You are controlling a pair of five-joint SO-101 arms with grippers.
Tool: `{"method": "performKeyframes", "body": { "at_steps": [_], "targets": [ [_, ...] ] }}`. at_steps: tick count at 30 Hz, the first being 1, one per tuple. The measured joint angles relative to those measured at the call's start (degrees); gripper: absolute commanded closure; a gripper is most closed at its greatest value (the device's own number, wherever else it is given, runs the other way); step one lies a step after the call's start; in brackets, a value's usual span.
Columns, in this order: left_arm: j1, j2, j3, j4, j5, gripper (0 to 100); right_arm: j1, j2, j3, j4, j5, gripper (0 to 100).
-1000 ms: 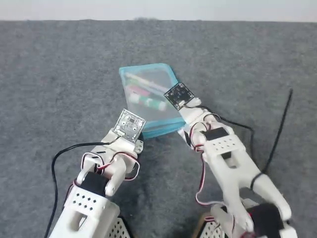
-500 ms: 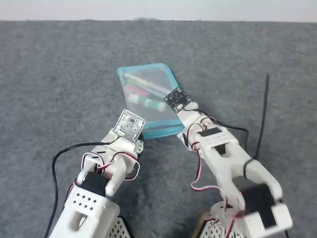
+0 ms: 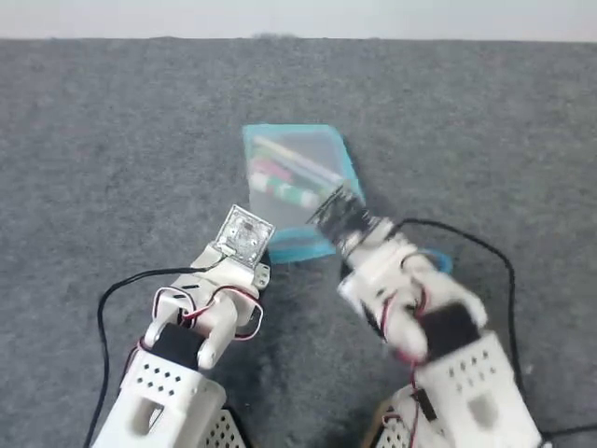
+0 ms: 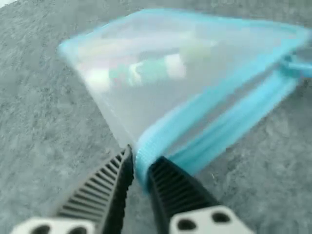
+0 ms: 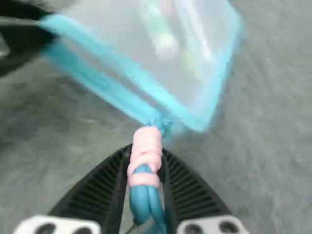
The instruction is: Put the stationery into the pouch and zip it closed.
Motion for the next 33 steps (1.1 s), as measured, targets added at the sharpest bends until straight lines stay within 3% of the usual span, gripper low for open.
{"method": "performKeyframes", "body": {
  "at_steps": [9, 17, 24, 33],
  "targets": [
    [0.00, 0.09, 0.00, 0.09, -0.44, 99, -14.77, -2.81, 2.02, 0.62, 2.55, 98.4],
    [0.53, 0.09, 0.18, 0.09, -0.18, 99, -15.74, -1.76, 1.93, 5.54, 3.16, 65.9],
    [-4.48, 0.09, 0.18, 0.09, 0.88, 99, -14.68, -0.97, 2.29, 8.09, 7.30, 71.6],
    [-5.36, 0.09, 0.09, 1.41, 0.97, 99, -1.05, -7.21, 19.34, 0.00, 16.35, 68.6]
  ]
}}
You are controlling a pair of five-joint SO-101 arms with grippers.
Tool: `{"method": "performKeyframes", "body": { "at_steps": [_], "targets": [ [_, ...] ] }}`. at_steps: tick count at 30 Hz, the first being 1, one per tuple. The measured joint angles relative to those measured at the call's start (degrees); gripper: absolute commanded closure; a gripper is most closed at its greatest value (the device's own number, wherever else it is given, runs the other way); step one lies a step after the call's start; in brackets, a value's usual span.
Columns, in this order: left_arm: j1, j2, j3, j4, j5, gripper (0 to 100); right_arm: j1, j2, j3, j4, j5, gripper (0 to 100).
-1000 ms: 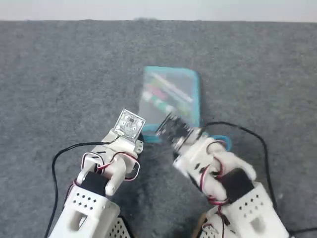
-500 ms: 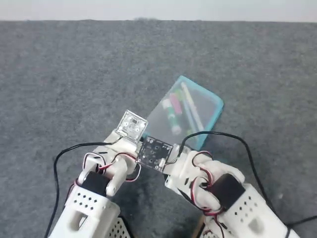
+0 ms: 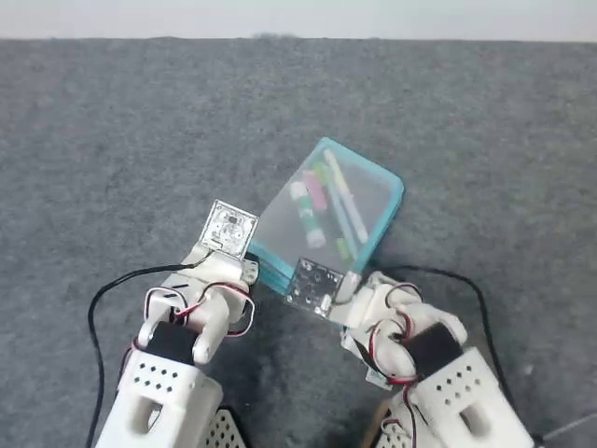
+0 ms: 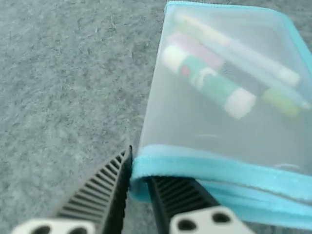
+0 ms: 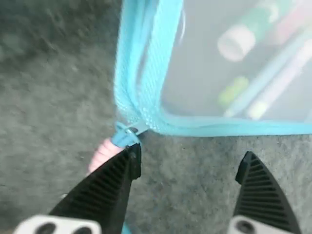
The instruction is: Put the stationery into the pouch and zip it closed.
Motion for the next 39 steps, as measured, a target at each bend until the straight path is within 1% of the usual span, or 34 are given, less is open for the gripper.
{"method": "performKeyframes", "body": {
  "at_steps": [5, 9, 10, 12, 14, 15, 17, 19, 24, 28, 31, 35, 39],
  "targets": [
    [0.00, 0.00, 0.00, 0.09, 0.00, 99, 4.40, -8.44, 10.20, -7.56, 2.37, 68.8],
    [0.00, 0.00, 0.00, 0.09, 0.00, 99, 4.57, -11.69, 13.98, -8.88, 2.46, 70.4],
    [0.00, 0.00, 0.00, 0.09, 0.00, 99, 4.40, -12.04, 13.98, -8.09, 1.23, 73.2],
    [-0.26, 0.00, 0.00, 0.09, 0.70, 99, 4.48, -12.22, 12.66, -5.45, -3.69, 81.9],
    [-2.29, 0.00, -0.70, 0.09, 2.37, 99, 5.01, -12.22, 9.32, -3.34, -8.62, 89.4],
    [-3.96, 0.00, -1.23, 0.09, 3.08, 99, 5.98, -12.22, 8.26, -3.25, -9.41, 90.9],
    [-7.65, 0.00, -1.58, 0.09, 4.40, 99, 8.09, -9.85, 6.51, -3.25, -9.49, 89.0],
    [-10.73, 0.09, -1.85, 0.09, 5.80, 99, 9.23, -4.13, 4.66, -3.25, -9.49, 86.3],
    [-13.01, 0.09, -1.93, 0.09, 7.38, 99, 9.85, 11.69, -4.48, -3.25, -9.49, 84.8],
    [-13.27, 0.09, -1.93, 0.09, 7.38, 99, 6.33, 23.03, -13.45, -3.34, -12.48, 84.7],
    [-13.27, 0.09, -1.93, 0.09, 7.38, 99, 0.26, 27.43, -16.44, -4.22, -15.56, 84.6],
    [-13.27, 0.09, -1.93, 0.09, 7.38, 99, -7.38, 32.53, -16.79, -7.65, -20.04, 84.6],
    [-13.27, 0.09, -1.93, 0.09, 7.38, 99, -7.91, 39.65, -17.05, -13.54, -23.12, 84.6]
  ]
}}
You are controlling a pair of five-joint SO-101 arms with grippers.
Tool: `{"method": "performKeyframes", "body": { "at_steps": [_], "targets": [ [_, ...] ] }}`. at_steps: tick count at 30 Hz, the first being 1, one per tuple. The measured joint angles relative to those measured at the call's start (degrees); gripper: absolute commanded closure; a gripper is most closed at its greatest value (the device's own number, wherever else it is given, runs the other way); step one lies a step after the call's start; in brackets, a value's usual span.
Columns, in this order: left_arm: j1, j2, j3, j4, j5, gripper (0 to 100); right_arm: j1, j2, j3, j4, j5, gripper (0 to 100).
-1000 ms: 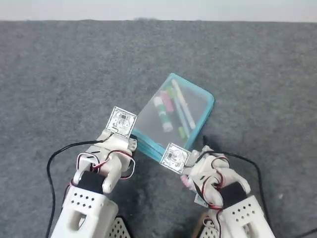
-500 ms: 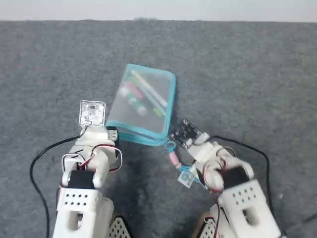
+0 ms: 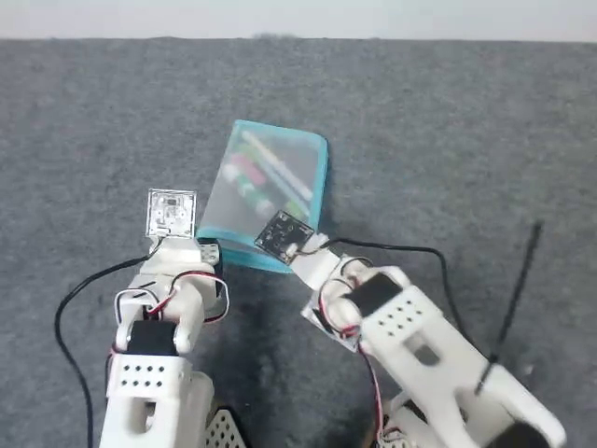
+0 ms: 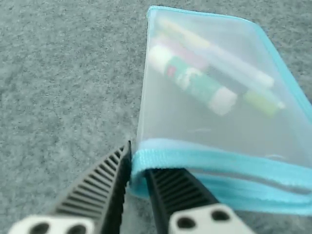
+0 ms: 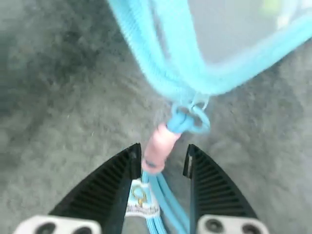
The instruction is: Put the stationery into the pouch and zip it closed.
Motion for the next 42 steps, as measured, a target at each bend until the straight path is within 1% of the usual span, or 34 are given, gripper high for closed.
{"method": "performKeyframes", "body": {
  "at_steps": [4, 8, 9, 12, 13, 15, 18, 20, 23, 27, 31, 35, 37, 42],
  "targets": [
    [0.00, 0.00, 0.00, 0.00, 0.00, 99, 1.14, 7.91, 0.00, -7.56, -3.78, 84.6],
    [0.00, 0.00, 0.00, 0.00, 0.00, 99, 3.96, 13.98, 0.00, -14.07, -5.19, 85.9],
    [0.00, 0.00, 0.00, 0.00, 0.00, 99, 4.48, 15.21, 0.00, -15.03, -5.27, 87.9],
    [0.00, 0.00, 0.00, 0.00, 0.00, 99, 5.19, 16.53, 0.00, -16.18, -5.27, 99.8],
    [0.00, 0.00, 0.00, 0.00, 0.00, 99, 5.27, 16.53, 0.00, -16.18, -5.27, 98.3],
    [0.00, 0.00, 0.00, 0.00, 0.00, 99, 5.45, 16.44, 0.00, -16.09, -5.27, 99.7],
    [0.00, 0.00, 0.00, -0.09, 0.00, 99, 5.45, 12.40, -1.85, -10.99, -4.31, 99.3],
    [0.18, 0.00, 0.00, -0.09, 0.00, 99, 5.45, 6.86, -4.75, -5.27, -2.90, 99.3],
    [2.64, 0.00, 0.00, -0.09, -0.53, 99, 5.10, -2.73, -10.37, 3.60, -1.23, 99.3],
    [3.96, 0.00, 0.00, -0.18, -0.53, 99, -1.41, -10.73, -16.88, 12.57, 2.64, 99.3],
    [4.13, 0.00, 0.00, -0.18, -0.53, 99, -8.09, -10.64, -20.75, 13.10, 4.22, 99.3],
    [5.19, 0.00, 0.00, -0.62, -0.53, 99, -13.54, -4.22, -21.80, 10.55, 5.36, 99.3],
    [5.19, 0.00, 0.00, -1.32, -0.53, 99, -14.42, -1.76, -21.80, 9.58, 5.63, 99.3],
    [5.19, 0.00, 0.00, -1.49, -0.53, 99, -14.51, -1.41, -21.80, 9.14, 5.89, 99.1]
  ]
}}
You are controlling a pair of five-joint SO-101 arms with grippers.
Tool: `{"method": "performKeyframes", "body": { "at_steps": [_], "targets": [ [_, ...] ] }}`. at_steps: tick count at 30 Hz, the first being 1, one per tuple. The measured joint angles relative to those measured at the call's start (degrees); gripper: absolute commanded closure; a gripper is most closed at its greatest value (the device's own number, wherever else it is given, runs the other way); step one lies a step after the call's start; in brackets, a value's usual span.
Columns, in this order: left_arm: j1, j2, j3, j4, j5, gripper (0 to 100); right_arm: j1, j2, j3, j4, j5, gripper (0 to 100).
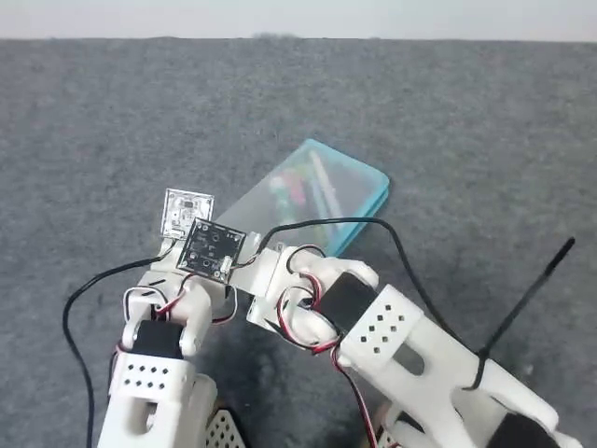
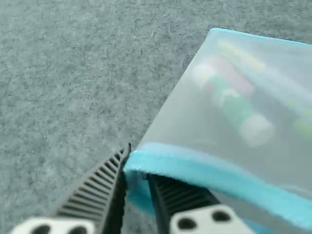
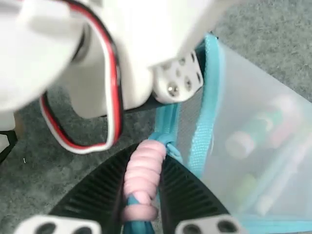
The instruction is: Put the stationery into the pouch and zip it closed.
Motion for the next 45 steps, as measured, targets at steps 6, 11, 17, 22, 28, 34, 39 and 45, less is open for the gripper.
{"method": "performKeyframes", "body": {
  "at_steps": [6, 11, 17, 22, 28, 34, 39, 45],
  "targets": [
    [-1.85, 0.00, 0.00, 0.00, 0.00, 99, -0.62, -1.05, 0.00, 0.88, 0.00, 99.1],
    [-3.52, 0.00, 0.00, 0.00, 0.00, 99, -7.30, -9.41, 0.00, 4.92, 0.97, 99.1],
    [-3.43, 0.00, 0.00, 0.00, 0.00, 99, -9.14, -13.10, 1.76, 4.22, 2.37, 98.8],
    [-3.08, 0.00, 0.00, 0.00, 0.00, 99, -10.55, -13.36, 6.68, 3.60, 3.16, 81.2],
    [-3.08, 0.00, 0.00, 0.00, 0.00, 99, -11.08, -14.95, 10.37, 8.97, 6.15, 55.8],
    [-3.08, 0.00, 0.00, 0.00, 0.00, 99, -10.29, -19.52, 10.73, 13.27, 8.79, 54.1],
    [-3.08, 0.00, 0.00, 0.00, 0.00, 99, -0.44, -28.84, 15.47, 13.36, 9.05, 54.1],
    [-3.08, 0.00, 0.00, 0.00, 0.00, 99, 10.46, -35.96, 30.95, 6.07, 12.04, 54.1]
  ]
}}
